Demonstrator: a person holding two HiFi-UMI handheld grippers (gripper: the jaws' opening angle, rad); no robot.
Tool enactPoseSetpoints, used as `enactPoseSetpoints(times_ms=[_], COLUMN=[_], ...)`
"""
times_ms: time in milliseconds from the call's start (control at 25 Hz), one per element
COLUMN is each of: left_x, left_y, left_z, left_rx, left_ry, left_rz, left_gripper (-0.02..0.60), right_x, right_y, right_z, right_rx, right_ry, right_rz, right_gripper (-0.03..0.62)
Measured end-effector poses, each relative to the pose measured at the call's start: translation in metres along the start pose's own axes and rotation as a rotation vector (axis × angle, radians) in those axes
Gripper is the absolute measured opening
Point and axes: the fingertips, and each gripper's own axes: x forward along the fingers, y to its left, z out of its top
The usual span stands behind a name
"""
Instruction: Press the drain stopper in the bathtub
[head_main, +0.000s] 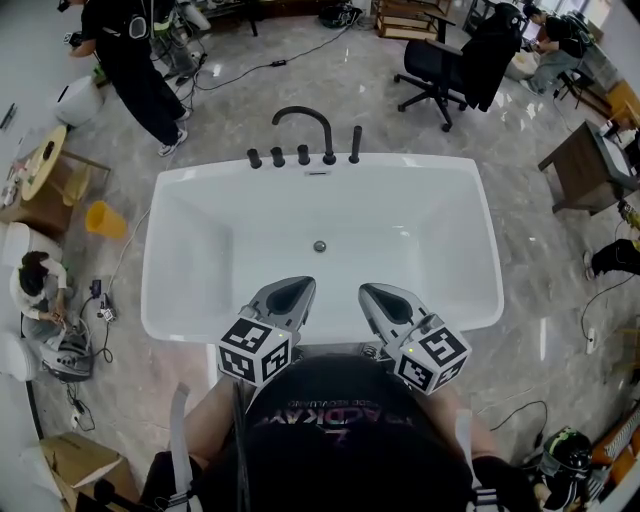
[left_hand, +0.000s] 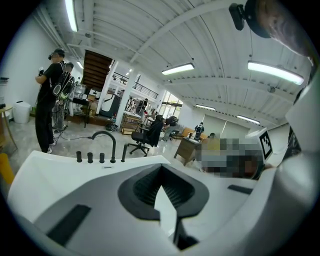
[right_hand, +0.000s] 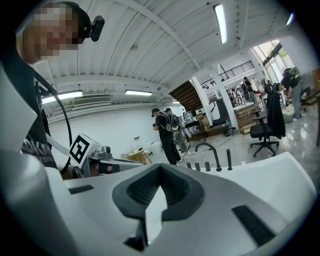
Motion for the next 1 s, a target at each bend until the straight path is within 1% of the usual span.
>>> enactPoseSetpoints(times_ms=[360, 1000], left_x=[-0.0003, -0.0043], left_y=[0.0002, -0.0004], left_z=[0.0001, 0.0019], left_rx=[0.005, 0.01], left_ry=[0.006, 0.004], left_rz=[0.005, 0.016], left_gripper=[0.005, 0.005], right_x=[0.0033, 0.0042], right_y=[0.0028, 0.0061], right_z=[-0.0006, 0.0007], right_rx=[-0.002, -0.004], right_ry=[0.001, 0.003], right_rz=[0.024, 0.04], right_gripper=[0.011, 0.011])
